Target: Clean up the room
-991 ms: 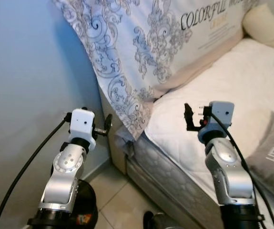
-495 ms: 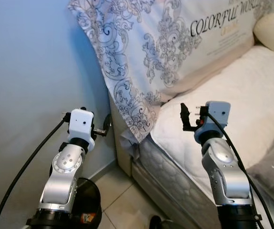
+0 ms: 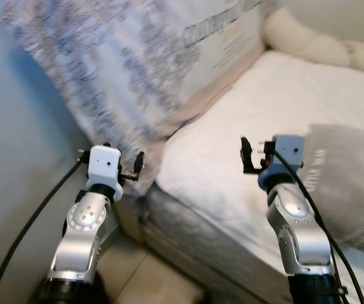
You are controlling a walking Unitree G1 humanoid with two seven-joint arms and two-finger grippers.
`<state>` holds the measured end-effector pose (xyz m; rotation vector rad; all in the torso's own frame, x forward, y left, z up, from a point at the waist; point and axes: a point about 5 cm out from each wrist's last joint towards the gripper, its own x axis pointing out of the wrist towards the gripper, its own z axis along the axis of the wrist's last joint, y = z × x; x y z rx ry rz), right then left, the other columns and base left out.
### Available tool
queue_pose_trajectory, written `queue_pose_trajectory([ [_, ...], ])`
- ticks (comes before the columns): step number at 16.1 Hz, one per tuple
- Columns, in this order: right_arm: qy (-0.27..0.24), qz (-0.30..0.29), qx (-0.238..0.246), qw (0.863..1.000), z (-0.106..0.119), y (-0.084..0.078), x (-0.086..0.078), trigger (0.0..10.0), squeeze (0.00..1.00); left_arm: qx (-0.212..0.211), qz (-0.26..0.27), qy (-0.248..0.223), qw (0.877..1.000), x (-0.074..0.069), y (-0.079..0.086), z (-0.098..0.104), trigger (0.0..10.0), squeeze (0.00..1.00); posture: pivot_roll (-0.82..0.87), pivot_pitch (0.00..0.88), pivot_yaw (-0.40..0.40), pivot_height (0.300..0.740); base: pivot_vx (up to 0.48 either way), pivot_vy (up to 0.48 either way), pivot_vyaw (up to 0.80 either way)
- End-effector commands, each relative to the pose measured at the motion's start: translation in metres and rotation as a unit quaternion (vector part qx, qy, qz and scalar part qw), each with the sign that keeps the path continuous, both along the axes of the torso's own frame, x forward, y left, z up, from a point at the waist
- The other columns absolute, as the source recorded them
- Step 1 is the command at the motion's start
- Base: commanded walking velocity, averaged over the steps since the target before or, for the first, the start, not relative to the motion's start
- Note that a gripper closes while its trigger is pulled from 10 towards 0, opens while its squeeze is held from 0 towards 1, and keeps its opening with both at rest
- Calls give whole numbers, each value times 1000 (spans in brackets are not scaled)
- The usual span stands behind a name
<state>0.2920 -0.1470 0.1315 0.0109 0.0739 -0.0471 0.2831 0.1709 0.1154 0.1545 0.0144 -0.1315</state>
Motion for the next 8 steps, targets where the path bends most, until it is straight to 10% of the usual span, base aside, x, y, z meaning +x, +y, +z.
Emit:
queue_pose_trajectory([
  [1,17,-20,-16,1000,-5,-8,-3,10000,0,6,-6,2,1000,1,-4,-1,10000,0,7,0,9,740,0,480,-800],
  [5,18,-23,-25,999,-4,-7,-2,10000,0,25,-2,0,1000,2,-3,0,10000,0,9,0,7,740,0,-120,0],
  [8,22,-22,-22,999,-4,-6,0,10000,0,16,0,11,1000,5,-1,-2,10000,0,13,0,8,740,0,467,-800],
])
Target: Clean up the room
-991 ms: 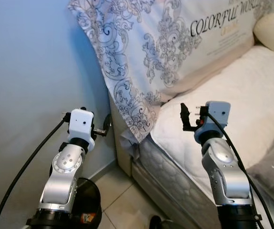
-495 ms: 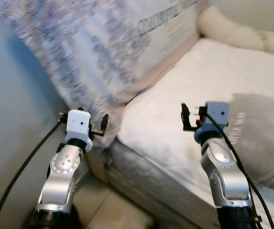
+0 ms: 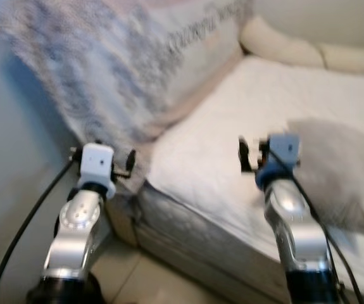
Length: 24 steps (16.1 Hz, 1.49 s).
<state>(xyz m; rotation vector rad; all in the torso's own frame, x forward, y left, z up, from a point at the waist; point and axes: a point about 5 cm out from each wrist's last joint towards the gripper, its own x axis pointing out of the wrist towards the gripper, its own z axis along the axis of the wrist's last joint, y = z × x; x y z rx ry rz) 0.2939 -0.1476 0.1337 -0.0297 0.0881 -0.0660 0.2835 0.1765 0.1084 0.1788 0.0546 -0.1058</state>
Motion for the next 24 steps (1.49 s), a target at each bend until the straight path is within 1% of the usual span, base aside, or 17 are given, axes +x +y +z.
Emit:
queue_pose_trajectory([
  [1,16,-15,-1,1000,-6,-5,-2,10000,0,16,-15,-15,1000,5,-6,7,10000,0,12,0,11,740,0,0,-800],
  [2,17,-18,0,1000,-6,-6,-2,10000,0,25,-18,-16,999,5,-6,8,10000,0,12,0,12,740,0,-480,-788],
  [3,17,-19,0,1000,-6,-6,-2,10000,0,23,-18,-14,999,6,-7,8,10000,0,10,0,13,740,0,-480,-788],
  [4,18,-21,0,1000,-6,-6,-2,10000,0,0,-14,-11,1000,6,-7,7,10000,0,10,0,13,740,0,476,-788],
  [5,18,-22,0,1000,-6,-6,-2,10000,0,0,-15,-10,1000,6,-7,7,10000,0,11,0,13,740,0,476,-788],
  [7,20,-26,0,999,-6,-8,-1,10000,0,25,-17,-15,999,7,-7,8,10000,0,9,0,14,740,0,0,-788],
  [8,21,-29,1,999,-6,-9,-1,10000,0,19,-15,-13,1000,8,-7,8,10000,0,7,0,15,740,0,0,-519],
  [9,20,-31,-6,999,-6,-9,-1,10000,0,3,-8,-9,1000,8,-7,7,10000,0,7,0,15,740,0,0,0],
  [10,22,-35,-10,999,-7,-10,-1,10000,0,-1,-2,-10,1000,8,-7,8,10000,0,7,0,15,740,0,0,0],
  [12,24,-17,24,999,-7,-8,-2,10000,0,3,-1,-9,1000,8,-6,7,10000,0,7,0,15,740,0,0,0],
  [15,32,-28,30,999,-8,-11,-2,10000,0,-6,4,-9,1000,8,-5,8,10000,0,8,0,13,740,0,0,0],
  [17,27,-28,23,999,-7,-12,-2,10000,0,-12,4,-11,1000,9,-4,9,10000,0,8,0,13,740,0,0,0],
  [18,26,-31,5,999,-6,-12,-2,10000,0,-16,2,-13,1000,9,-4,10,10000,0,6,0,11,740,0,0,0],
  [19,30,-28,0,999,-7,-12,-2,10000,0,-18,0,-14,1000,8,-5,10,10000,0,6,0,11,740,0,0,0],
  [21,25,-28,5,999,-5,-12,-2,10000,0,-22,-6,-18,1000,8,-7,12,10000,0,6,0,9,740,124,0,0],
  [24,8,-28,-3,1000,-1,-16,1,10000,0,-30,-8,-22,999,8,-8,14,10000,0,5,0,11,740,325,0,-763],
])
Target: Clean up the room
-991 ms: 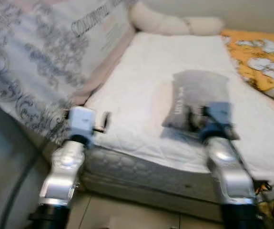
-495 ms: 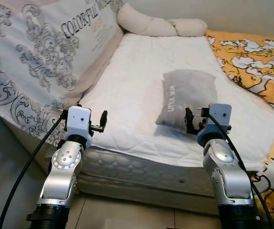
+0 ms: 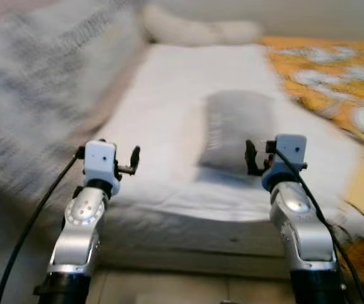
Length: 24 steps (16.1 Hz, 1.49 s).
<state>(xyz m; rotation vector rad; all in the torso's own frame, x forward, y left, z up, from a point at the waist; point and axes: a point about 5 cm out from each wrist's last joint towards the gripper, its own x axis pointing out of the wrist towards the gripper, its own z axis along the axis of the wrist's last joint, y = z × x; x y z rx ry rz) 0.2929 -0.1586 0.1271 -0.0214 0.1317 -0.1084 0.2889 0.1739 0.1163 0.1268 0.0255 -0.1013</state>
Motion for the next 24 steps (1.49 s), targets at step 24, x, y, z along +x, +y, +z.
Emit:
queue_pose_trajectory([
  [24,20,70,-12,997,-5,-10,5,10000,0,-5,14,-13,1000,-1,-2,6,10000,0,2,0,17,740,286,0,18],
])
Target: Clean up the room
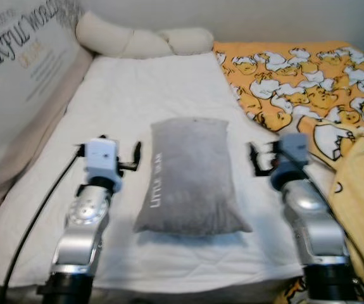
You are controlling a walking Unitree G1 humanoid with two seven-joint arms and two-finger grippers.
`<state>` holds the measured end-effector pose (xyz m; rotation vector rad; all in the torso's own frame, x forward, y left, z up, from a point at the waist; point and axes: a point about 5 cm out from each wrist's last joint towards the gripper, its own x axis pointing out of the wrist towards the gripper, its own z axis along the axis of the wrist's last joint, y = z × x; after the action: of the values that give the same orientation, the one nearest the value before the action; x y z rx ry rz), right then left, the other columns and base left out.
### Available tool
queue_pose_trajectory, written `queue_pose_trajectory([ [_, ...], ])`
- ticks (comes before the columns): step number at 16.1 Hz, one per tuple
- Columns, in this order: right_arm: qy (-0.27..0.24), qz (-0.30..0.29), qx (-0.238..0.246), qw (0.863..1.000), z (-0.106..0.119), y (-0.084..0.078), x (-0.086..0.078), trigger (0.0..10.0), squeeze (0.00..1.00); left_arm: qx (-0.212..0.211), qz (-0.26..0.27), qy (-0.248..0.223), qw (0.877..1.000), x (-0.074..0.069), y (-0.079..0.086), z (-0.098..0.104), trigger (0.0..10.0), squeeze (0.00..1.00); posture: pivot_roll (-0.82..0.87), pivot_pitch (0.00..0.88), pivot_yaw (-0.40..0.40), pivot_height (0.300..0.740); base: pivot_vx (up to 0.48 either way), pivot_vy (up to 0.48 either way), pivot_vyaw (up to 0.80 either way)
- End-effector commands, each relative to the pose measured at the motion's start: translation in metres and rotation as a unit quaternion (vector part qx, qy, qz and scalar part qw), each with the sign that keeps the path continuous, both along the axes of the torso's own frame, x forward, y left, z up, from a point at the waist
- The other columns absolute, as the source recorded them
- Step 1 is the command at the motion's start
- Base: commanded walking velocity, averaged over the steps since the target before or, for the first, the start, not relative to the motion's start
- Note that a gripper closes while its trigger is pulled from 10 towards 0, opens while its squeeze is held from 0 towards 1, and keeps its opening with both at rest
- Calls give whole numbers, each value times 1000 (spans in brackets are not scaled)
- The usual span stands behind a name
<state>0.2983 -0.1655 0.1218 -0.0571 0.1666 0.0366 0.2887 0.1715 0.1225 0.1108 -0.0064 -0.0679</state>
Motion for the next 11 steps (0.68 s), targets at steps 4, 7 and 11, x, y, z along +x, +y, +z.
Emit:
queue_pose_trajectory([
  [4,2,-12,29,1000,0,-7,0,10000,1000,-4,-28,16,999,-1,-4,-3,10000,0,1,0,23,740,0,0,0],
  [7,10,-24,55,998,0,-15,11,10000,1000,-70,-102,74,990,2,-13,-9,10000,0,0,0,27,740,0,0,0],
  [11,63,5,136,989,-9,-33,43,10000,1000,-115,-125,102,980,44,-13,-13,10000,0,-15,0,22,740,0,0,0],
])
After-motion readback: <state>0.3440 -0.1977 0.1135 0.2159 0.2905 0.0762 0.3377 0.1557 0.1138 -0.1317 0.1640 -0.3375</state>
